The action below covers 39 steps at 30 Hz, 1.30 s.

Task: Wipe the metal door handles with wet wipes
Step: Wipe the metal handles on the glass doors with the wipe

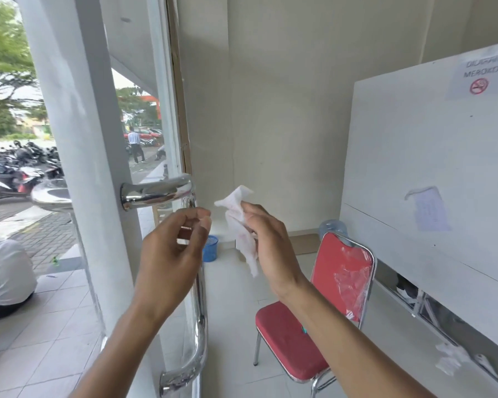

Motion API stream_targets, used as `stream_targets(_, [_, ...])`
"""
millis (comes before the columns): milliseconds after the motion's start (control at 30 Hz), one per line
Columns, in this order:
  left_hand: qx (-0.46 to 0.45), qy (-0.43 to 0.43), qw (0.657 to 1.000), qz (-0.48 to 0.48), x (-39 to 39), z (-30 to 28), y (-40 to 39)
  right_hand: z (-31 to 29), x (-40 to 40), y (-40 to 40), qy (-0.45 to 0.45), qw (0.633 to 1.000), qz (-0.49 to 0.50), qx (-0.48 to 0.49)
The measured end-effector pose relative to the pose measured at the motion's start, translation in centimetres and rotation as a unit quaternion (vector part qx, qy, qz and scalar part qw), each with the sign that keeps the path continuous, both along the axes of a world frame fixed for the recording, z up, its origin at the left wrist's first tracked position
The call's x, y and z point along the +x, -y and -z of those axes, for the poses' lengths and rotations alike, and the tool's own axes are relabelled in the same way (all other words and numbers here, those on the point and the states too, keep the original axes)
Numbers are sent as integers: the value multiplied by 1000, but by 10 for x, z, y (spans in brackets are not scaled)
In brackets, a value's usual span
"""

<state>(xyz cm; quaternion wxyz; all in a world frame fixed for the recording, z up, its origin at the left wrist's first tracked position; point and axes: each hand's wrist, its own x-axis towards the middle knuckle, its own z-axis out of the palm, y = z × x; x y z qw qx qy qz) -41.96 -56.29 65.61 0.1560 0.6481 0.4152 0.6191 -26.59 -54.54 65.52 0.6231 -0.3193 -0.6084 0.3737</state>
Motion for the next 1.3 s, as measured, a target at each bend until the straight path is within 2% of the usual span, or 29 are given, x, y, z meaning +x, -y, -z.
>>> stream_targets(233, [100, -67, 992, -20, -24, -20, 19, -8, -27, 2, 60, 981, 115, 144])
stream_targets(500, [187, -132, 972, -60, -46, -30, 31, -24, -57, -2, 129, 954, 177, 203])
stream_targets(633, [156, -206, 958, -121, -61, -39, 28, -29, -74, -6, 178, 939, 191, 224])
stream_targets(733, [129, -240, 953, -130, -66, -45, 26, -27, -81, -10, 219, 911, 236, 257])
stream_targets(833, [130, -255, 949, -131, -65, -48, 27, -22, -84, -14, 277, 851, 319, 313])
stream_targets(900, [141, -269, 944, -127, -64, -50, 27, -21, -84, -18, 274, 831, 339, 346])
stream_targets(1033, [131, -277, 942, -135, -64, -53, 21, -22, -77, -32, 201, 856, 319, 354])
stream_targets(1200, [116, -266, 949, -122, -59, -54, 20, -28, -59, -47, 149, 921, 277, 231])
stream_targets(1300, [119, -270, 947, -125, -57, -55, 18, -34, -57, -43, 71, 945, 251, 195])
